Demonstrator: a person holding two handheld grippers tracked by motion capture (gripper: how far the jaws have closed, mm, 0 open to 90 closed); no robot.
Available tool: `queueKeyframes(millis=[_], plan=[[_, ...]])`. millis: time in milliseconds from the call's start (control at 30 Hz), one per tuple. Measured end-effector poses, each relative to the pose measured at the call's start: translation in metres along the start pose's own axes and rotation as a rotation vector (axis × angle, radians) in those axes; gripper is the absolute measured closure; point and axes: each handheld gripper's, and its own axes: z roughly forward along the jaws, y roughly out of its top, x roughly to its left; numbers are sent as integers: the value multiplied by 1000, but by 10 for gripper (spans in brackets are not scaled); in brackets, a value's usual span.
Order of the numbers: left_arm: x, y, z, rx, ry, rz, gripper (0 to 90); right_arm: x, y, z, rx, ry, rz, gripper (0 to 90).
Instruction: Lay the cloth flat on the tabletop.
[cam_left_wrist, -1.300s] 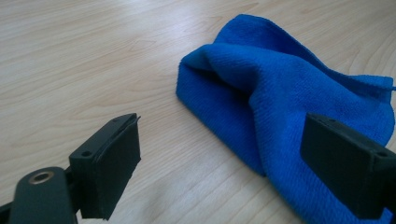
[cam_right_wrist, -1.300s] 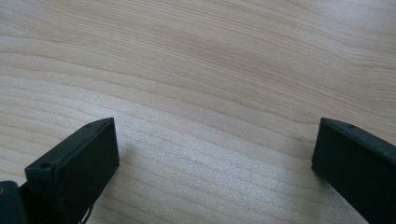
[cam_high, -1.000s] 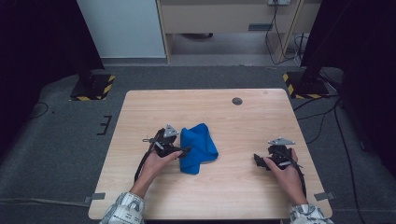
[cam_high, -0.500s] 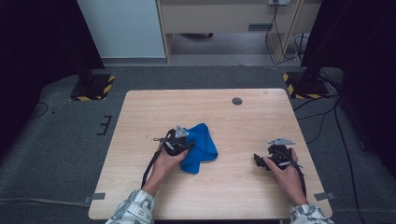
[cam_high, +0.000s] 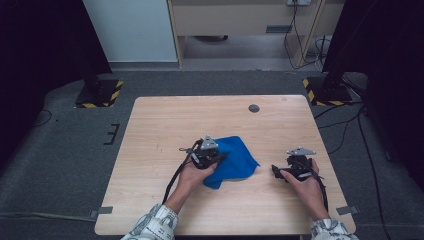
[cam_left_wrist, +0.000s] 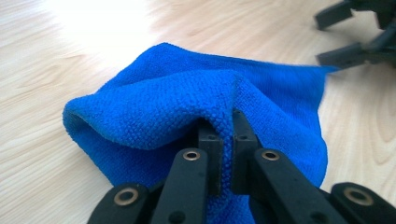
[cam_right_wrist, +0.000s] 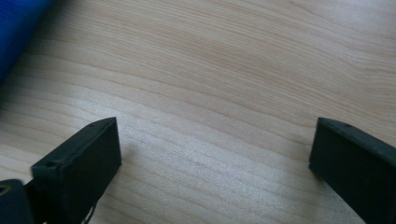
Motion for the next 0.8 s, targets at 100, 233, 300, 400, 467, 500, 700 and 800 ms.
queueKeyframes(millis=[100, 233, 300, 400, 467, 500, 700, 800], plan=[[-4, -1, 4, 21, -4, 11, 859, 6, 5, -3, -18, 16, -31, 180], [-6, -6, 8, 35, -4, 18, 849, 21, 16, -13, -80, 58, -75, 351], [-7, -11, 12, 51, -2, 17, 824, 29, 20, -16, -98, 93, -79, 422], [-9, -12, 12, 51, 22, 7, 655, 43, 21, -15, -78, 158, -101, 452], [-11, -9, 8, 40, 39, 12, 527, 50, 22, -13, -70, 168, -117, 451], [-11, -8, 5, 33, 47, 12, 481, 53, 22, -12, -63, 178, -120, 447], [-7, -9, -16, 4, 56, 3, 367, 57, 19, -3, -20, 202, -121, 410], [-3, -11, -28, -11, 68, 14, 364, 57, 20, -1, -15, 220, -103, 427]])
